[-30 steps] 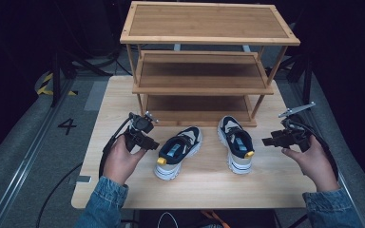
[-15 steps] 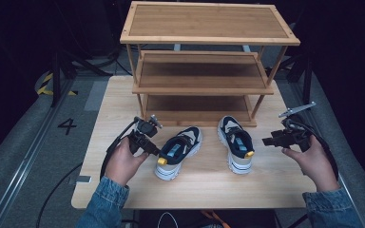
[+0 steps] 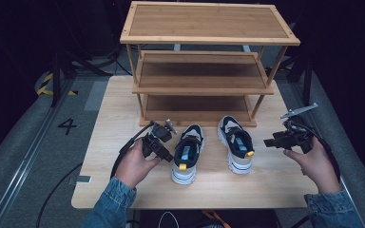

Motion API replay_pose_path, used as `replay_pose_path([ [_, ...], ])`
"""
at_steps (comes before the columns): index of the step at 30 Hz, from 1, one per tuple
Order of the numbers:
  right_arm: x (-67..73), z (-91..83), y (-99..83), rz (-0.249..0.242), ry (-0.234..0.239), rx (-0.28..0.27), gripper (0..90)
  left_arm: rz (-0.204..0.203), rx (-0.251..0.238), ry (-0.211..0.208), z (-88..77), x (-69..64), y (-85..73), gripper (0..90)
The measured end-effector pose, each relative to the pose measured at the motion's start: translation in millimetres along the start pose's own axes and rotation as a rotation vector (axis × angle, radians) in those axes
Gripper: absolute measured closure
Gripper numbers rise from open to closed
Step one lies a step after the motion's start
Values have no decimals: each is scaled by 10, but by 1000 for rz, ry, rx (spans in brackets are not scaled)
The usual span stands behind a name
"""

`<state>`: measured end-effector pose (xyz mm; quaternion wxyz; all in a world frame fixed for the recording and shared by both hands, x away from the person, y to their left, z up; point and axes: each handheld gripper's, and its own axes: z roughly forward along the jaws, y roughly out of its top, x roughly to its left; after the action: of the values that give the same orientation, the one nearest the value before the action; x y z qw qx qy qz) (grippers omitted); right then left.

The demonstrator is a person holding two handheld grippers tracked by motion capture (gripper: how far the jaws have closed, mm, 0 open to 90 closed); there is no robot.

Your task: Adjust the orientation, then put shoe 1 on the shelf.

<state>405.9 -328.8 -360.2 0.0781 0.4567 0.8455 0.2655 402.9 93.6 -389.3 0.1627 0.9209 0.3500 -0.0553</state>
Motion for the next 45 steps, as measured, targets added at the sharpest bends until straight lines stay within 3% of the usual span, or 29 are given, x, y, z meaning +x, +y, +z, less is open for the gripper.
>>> replay_pose_path([
  [7, -9, -13, -31, 6, -4, 0, 453, 61, -4, -5, 73, -138, 104, 646],
  [10, -11, -14, -42, 11, -5, 0, 453, 70, -11, -7, 96, -169, 125, 628],
  [11, -17, -22, -51, 10, -6, 1, 453, 84, 0, 9, 94, -191, 143, 595],
  [18, -35, -42, -66, 15, -7, -4, 449, 67, -5, 12, 85, -179, 137, 544],
  [20, -42, -34, -65, 16, -6, -7, 449, 43, -51, -15, 19, -132, 107, 529],
  [26, -40, -16, -63, 14, -7, 1, 450, 48, -109, -7, -136, -148, 83, 480],
  [31, -32, -27, -63, 15, -9, -4, 450, 94, -141, 18, -232, -267, 92, 461],
  [33, -28, -33, -60, 14, -8, -3, 450, 145, -137, 31, -256, -364, 115, 456],
  [34, -26, -32, -61, 15, -8, -2, 450, 145, -137, 31, -256, -364, 115, 456],
  [35, -24, -28, -61, 12, -10, 1, 450, 177, -142, 30, -264, -443, 132, 456],
  [39, -21, -26, -62, 11, -10, 2, 450, 222, -157, 10, -269, -566, 162, 455],
  [41, -24, -26, -62, 14, -10, -3, 450, 234, -158, 4, -255, -607, 172, 452],
  [45, -25, -18, -64, 13, -11, 4, 450, 214, -142, -38, -192, -630, 199, 447],
])
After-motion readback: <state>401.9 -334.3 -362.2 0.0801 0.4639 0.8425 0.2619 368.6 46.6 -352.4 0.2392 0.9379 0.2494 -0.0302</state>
